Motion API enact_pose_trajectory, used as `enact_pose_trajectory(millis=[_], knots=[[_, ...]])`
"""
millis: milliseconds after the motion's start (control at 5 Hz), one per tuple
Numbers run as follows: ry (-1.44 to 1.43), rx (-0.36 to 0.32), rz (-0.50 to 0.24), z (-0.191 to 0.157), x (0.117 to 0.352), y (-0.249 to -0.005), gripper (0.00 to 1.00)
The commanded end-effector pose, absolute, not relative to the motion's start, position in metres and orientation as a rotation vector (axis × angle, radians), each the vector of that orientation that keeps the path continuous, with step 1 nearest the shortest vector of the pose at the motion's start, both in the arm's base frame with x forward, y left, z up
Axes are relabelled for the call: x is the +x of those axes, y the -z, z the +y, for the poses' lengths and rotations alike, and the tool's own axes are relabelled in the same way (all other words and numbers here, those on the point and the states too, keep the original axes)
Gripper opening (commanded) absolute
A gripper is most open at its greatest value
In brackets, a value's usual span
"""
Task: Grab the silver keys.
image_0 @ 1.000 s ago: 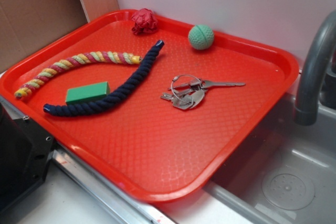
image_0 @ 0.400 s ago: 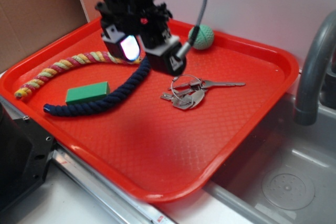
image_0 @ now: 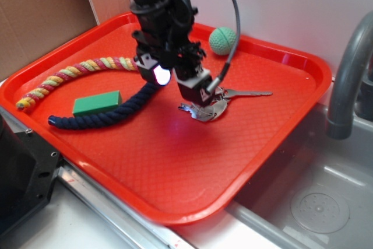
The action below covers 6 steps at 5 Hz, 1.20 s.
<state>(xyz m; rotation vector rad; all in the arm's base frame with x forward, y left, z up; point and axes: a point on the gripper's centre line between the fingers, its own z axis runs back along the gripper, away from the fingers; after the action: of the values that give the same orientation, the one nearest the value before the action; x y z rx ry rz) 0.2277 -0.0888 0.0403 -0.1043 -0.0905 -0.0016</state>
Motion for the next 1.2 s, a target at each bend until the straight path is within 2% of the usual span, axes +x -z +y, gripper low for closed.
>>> enact_pose_trajectory(millis=[0, 200, 400, 600, 800, 1000], knots=[[0.002, -0.232, -0.187, -0.105, 0.258, -0.036, 1.00], [0.013, -0.221, -0.162, -0.123, 0.258, -0.034, 0.04], [0.015, -0.226, -0.116, -0.132, 0.252, -0.024, 0.00], [0.068, -0.213, -0.078, -0.141, 0.245, -0.021, 0.00], [0.184, -0.186, -0.066, -0.142, 0.241, -0.050, 0.00], [0.276, -0.150, -0.122, -0.118, 0.233, -0.099, 0.00]])
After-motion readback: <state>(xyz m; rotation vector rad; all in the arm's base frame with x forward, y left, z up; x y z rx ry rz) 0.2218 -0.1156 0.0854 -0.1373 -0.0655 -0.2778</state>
